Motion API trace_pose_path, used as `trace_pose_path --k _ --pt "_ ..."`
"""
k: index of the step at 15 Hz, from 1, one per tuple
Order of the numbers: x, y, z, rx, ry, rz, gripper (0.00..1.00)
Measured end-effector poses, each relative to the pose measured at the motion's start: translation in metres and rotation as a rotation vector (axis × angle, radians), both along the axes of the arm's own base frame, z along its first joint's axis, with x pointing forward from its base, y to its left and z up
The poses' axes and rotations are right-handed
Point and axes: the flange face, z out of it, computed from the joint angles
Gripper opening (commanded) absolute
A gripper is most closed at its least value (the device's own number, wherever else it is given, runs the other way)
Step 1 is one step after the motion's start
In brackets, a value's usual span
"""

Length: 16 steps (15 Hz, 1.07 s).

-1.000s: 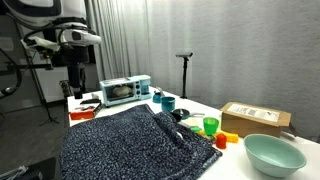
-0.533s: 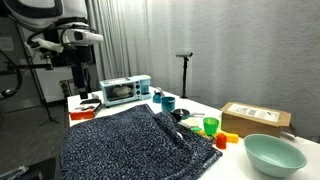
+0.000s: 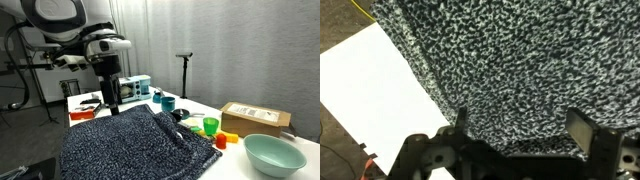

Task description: Pull back the blanket

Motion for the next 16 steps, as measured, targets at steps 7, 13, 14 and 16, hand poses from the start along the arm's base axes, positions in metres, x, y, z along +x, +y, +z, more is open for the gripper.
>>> trace_pose_path --k 7,13,14,16 --pt "0.036 -0.077 -0.046 0.048 0.089 -0.011 1.0" --pt "0.049 -0.09 -0.058 0.047 0.109 -0.031 1.0" --pt "0.049 -0.09 -0.058 0.047 0.108 -0.031 1.0" --pt "0.049 -0.09 -0.058 0.046 0.108 -0.031 1.0"
